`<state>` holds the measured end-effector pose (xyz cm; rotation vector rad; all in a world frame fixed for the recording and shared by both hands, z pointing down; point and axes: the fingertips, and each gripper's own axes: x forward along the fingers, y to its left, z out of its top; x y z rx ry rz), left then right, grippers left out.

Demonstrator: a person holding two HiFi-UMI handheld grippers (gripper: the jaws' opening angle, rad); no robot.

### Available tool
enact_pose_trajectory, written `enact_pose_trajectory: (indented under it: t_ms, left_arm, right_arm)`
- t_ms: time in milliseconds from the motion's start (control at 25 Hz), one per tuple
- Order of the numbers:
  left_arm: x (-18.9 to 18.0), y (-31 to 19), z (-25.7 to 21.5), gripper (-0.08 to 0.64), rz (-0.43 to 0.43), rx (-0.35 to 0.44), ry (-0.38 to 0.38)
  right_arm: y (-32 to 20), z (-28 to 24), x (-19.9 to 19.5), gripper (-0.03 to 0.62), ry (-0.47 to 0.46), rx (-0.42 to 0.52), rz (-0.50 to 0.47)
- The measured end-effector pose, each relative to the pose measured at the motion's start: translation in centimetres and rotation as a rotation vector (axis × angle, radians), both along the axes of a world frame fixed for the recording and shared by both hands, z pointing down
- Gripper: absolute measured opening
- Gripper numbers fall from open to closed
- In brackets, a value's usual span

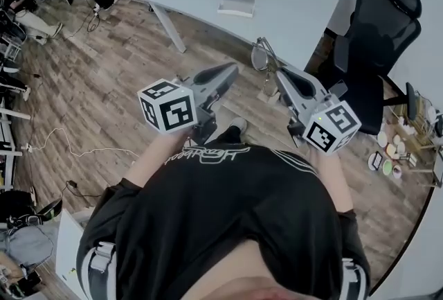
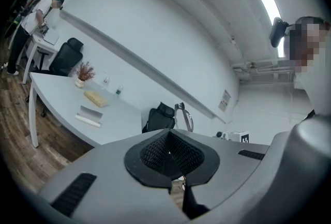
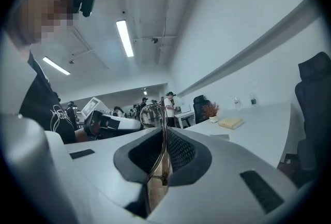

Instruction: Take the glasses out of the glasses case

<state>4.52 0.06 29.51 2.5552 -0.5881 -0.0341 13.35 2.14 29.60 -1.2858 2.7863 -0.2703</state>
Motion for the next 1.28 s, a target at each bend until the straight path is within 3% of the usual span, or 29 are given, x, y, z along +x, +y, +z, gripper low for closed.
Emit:
enact_pose_trajectory:
  t_ms: [1280]
  left_arm:
    - [0.1,2.7,2.5,0.006,0.03,-0.037,0.006]
  right_arm:
    - [2.7,2.9,0.7,0.026,-0.071,-0.073,0.02]
